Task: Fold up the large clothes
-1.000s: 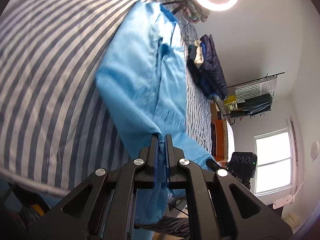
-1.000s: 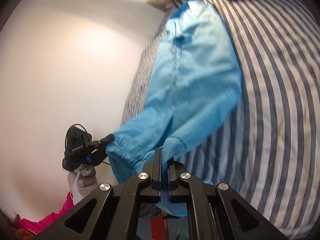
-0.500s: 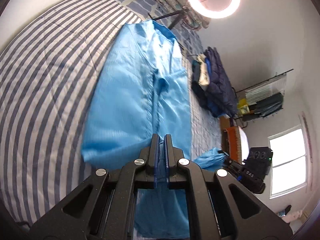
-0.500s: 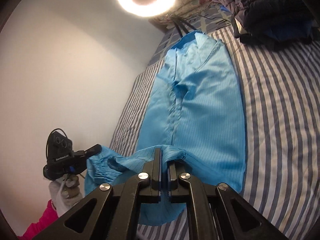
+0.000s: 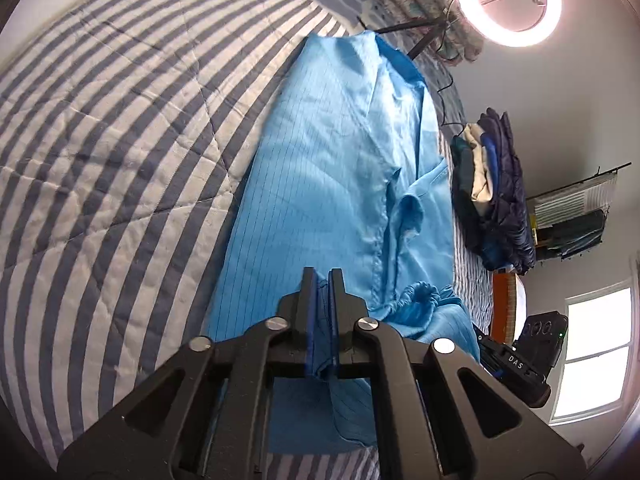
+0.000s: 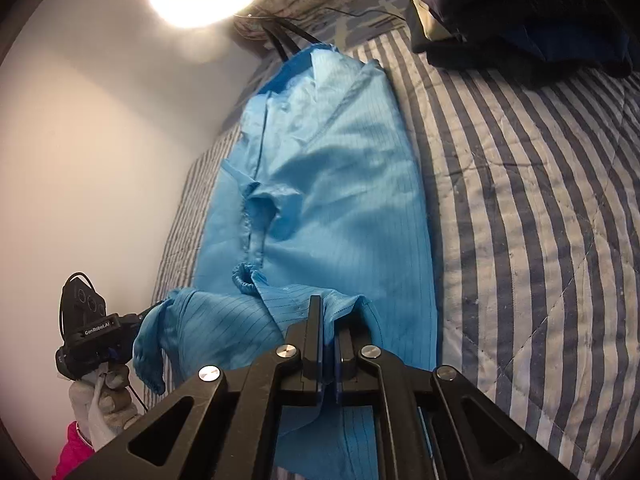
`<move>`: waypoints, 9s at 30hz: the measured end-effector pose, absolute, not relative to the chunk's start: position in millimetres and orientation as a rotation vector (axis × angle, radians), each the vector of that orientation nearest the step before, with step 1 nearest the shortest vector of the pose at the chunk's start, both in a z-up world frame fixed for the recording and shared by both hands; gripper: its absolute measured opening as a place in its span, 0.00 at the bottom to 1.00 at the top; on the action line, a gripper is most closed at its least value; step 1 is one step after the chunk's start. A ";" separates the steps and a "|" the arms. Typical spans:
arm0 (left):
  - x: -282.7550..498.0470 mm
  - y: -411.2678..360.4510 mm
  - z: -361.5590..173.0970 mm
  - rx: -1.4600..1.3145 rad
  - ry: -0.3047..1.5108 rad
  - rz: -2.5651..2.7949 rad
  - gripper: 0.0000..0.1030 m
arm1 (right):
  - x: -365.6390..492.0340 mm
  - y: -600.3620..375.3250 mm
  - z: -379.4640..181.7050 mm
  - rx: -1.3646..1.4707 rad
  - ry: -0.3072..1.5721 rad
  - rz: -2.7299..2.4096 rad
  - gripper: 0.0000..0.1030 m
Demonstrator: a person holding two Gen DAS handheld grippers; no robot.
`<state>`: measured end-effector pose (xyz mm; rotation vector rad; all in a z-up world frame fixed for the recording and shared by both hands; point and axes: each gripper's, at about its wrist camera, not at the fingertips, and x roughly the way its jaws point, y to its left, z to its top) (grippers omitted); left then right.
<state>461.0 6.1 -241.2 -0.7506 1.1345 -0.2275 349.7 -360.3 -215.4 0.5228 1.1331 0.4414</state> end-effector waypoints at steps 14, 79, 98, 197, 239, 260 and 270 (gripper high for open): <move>443.7 22.5 -204.0 -0.724 1.028 -0.307 0.67 | 324.3 -372.6 -171.7 0.400 1.052 0.612 0.34; 413.3 -4.2 -254.0 -0.350 1.121 -0.211 0.04 | 295.7 -361.1 -239.6 0.195 1.186 0.572 0.03; 462.8 -39.3 -253.3 -0.172 1.019 -0.204 0.04 | 352.0 -311.3 -221.7 -0.018 1.016 0.512 0.20; 836.7 -75.8 -226.1 -0.350 1.018 -0.365 0.02 | 726.0 -266.4 -220.9 0.166 1.024 0.453 0.08; 368.3 -73.9 -194.6 -0.187 0.999 -0.453 0.02 | 251.1 -271.6 -167.0 -0.063 1.069 0.553 0.08; 171.2 34.2 54.9 -0.278 0.620 -0.450 0.29 | 42.2 -321.8 116.5 -0.200 0.605 0.506 0.49; 134.5 59.3 137.1 -0.304 0.513 -0.426 0.56 | 4.7 -325.9 193.3 -0.217 0.433 0.483 0.72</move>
